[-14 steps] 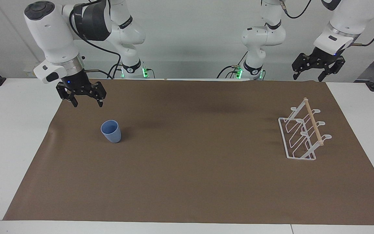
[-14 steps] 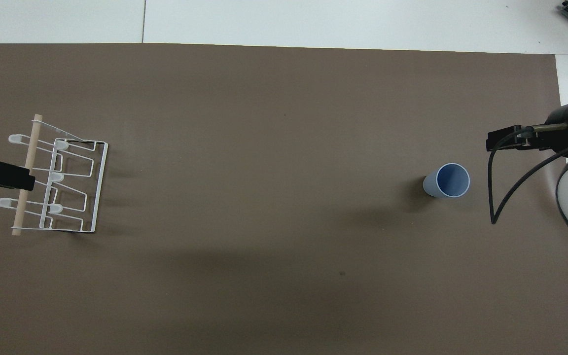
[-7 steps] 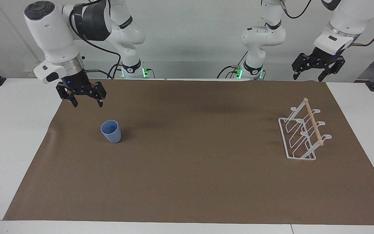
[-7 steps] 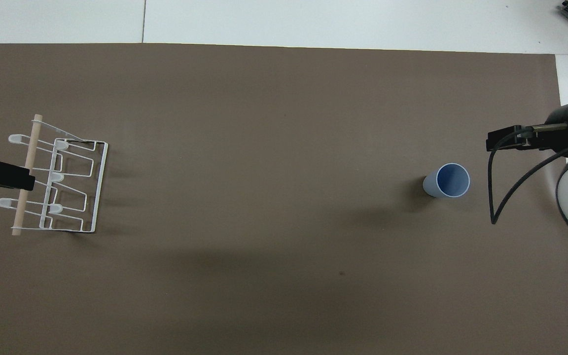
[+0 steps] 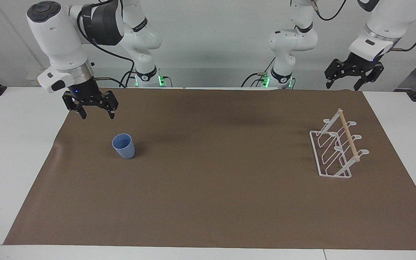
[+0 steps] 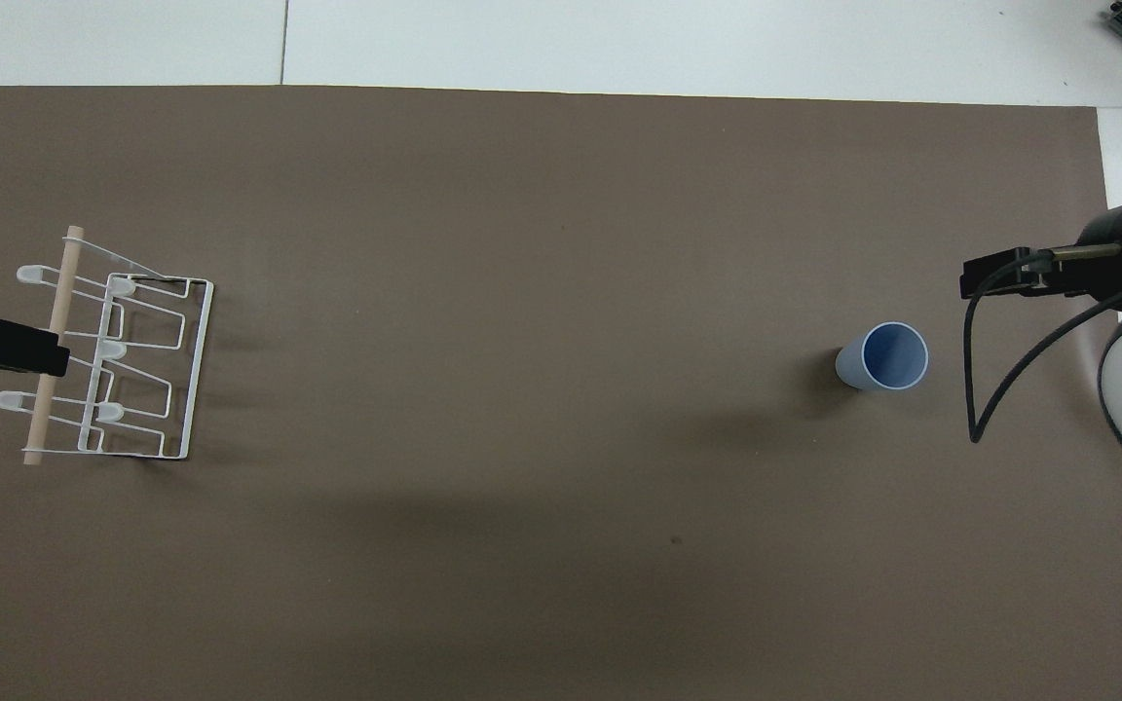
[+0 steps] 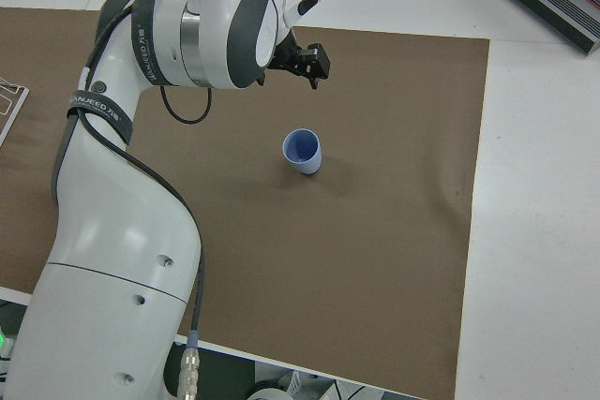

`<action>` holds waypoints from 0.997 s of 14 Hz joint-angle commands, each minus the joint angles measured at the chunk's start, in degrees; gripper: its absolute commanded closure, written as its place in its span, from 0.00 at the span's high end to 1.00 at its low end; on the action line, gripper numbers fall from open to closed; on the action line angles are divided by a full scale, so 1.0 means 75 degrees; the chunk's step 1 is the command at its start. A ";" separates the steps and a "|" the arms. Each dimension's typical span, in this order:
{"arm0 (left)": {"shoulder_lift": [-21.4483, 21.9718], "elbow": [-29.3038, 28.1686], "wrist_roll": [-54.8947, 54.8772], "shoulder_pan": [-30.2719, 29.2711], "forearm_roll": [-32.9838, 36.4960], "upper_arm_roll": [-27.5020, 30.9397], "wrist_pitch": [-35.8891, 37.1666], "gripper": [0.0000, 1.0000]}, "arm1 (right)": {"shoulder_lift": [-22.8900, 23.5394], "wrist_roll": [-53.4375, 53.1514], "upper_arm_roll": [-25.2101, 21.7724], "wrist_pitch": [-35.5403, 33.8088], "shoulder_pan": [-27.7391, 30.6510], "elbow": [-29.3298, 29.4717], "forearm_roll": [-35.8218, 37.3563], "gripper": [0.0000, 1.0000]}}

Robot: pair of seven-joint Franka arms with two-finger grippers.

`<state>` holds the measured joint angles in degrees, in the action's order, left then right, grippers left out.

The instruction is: Hang cup on cup holder

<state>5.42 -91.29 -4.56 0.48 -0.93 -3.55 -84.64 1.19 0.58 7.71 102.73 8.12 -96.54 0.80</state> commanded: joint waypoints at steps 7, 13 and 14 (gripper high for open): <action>0.0203 -0.0215 -0.0013 -0.0028 -0.0051 0.0017 0.0023 1.00 | -0.0100 -0.0007 0.0061 0.0177 0.0066 -0.0101 -0.0036 1.00; 0.0203 -0.0215 -0.0013 -0.0028 -0.0051 0.0017 0.0035 1.00 | -0.0205 -0.0007 0.0061 0.0305 0.0066 -0.0463 -0.0036 1.00; 0.0203 -0.0215 -0.0013 -0.0028 -0.0051 0.0017 0.0035 1.00 | -0.0298 0.0016 0.0061 0.0585 0.0078 -0.0755 -0.0036 1.00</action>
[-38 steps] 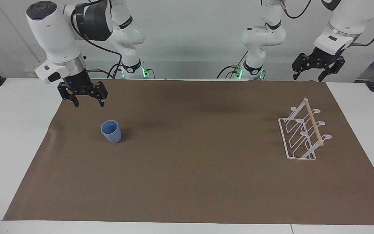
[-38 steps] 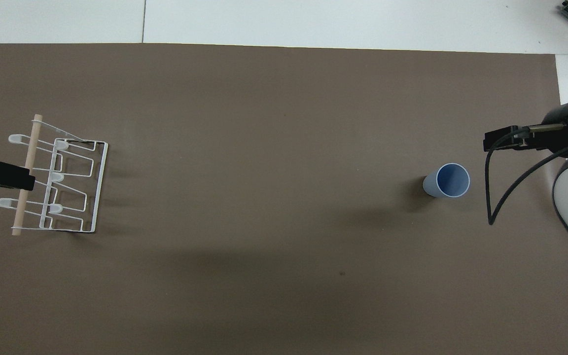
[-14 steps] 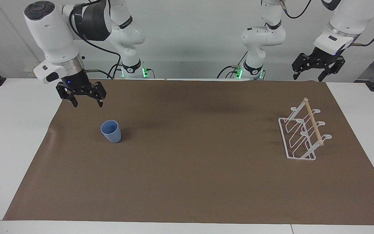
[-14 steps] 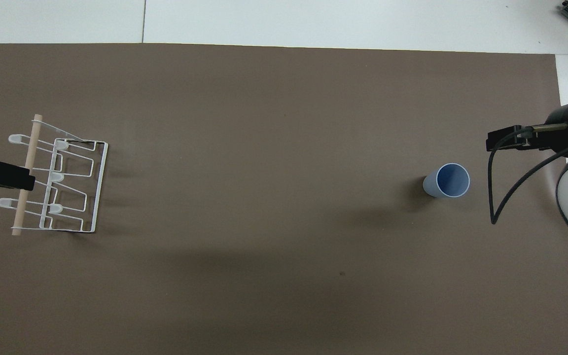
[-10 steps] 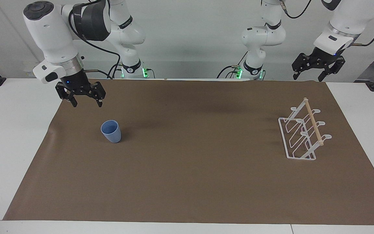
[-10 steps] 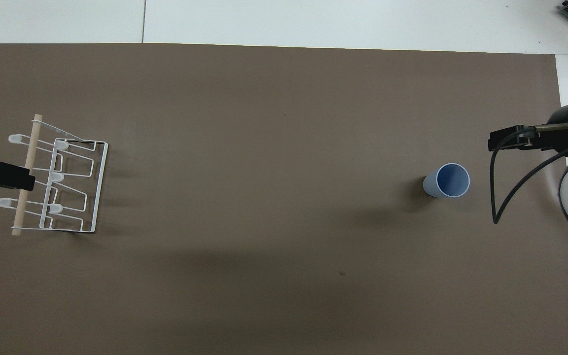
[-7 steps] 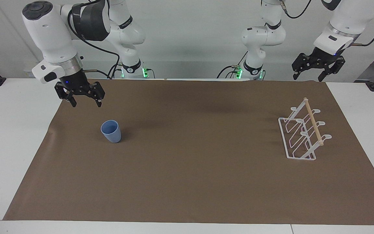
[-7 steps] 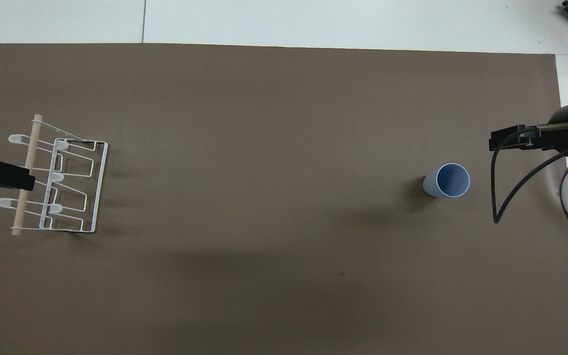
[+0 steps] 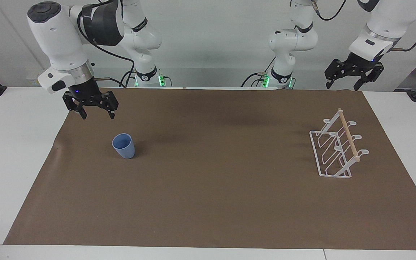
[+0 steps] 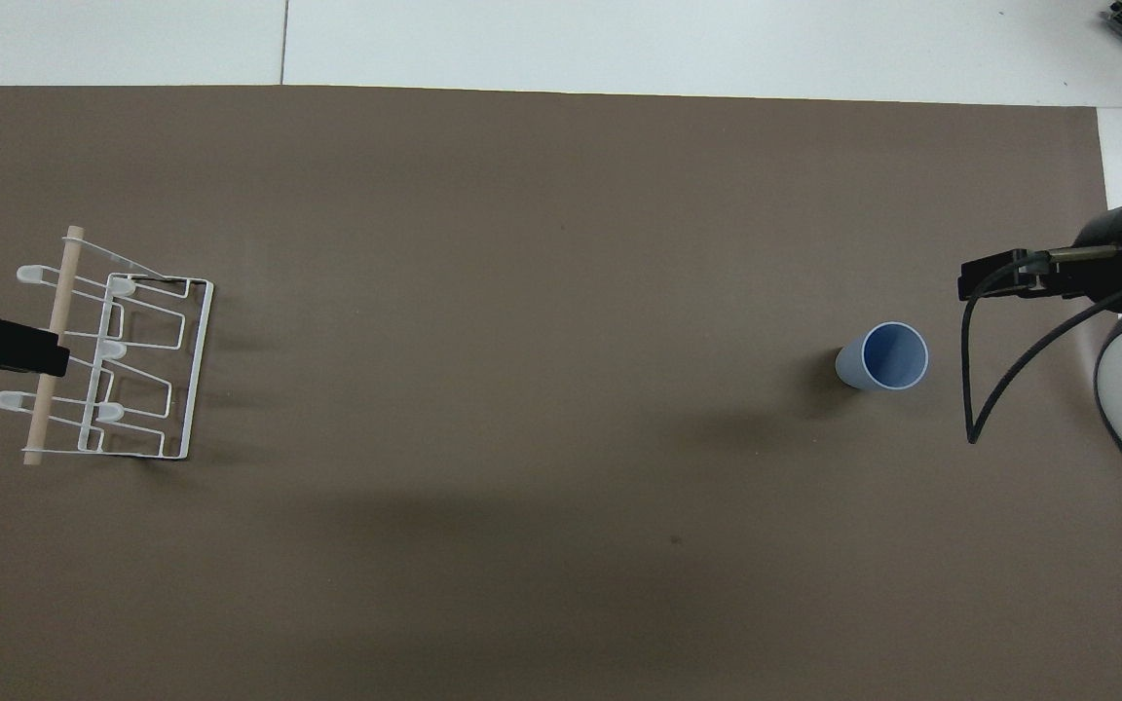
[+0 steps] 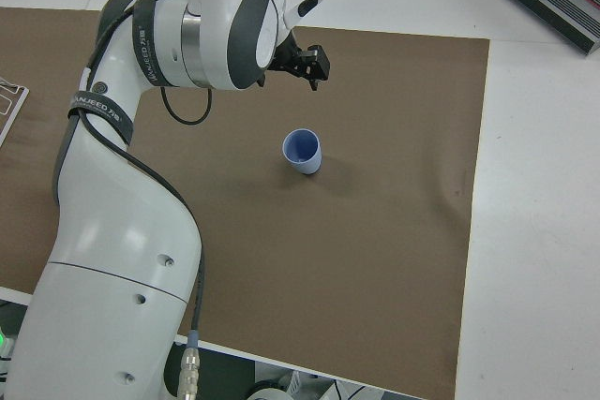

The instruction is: Hang cup on cup holder

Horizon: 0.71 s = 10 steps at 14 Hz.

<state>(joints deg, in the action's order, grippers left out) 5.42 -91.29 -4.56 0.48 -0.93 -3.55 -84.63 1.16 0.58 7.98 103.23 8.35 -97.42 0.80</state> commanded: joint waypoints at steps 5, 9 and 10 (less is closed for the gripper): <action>0.0203 -0.0215 -0.0013 -0.0028 -0.0051 0.0017 0.0023 1.00 | -0.0506 0.0356 0.0014 0.1190 0.0152 -0.1401 -0.0036 1.00; 0.0203 -0.0215 -0.0013 -0.0028 -0.0051 0.0017 0.0023 1.00 | -0.0506 0.0356 0.0014 0.1598 0.0280 -0.1880 -0.0036 1.00; 0.0203 -0.0215 -0.0013 -0.0028 -0.0051 0.0017 0.0034 1.00 | -0.0483 0.0345 0.0014 0.1693 0.0304 -0.2032 -0.0036 1.00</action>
<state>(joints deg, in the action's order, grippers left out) 5.42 -91.29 -4.56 0.47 -0.93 -3.55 -84.63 -0.87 1.70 7.71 113.30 9.22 -108.69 0.80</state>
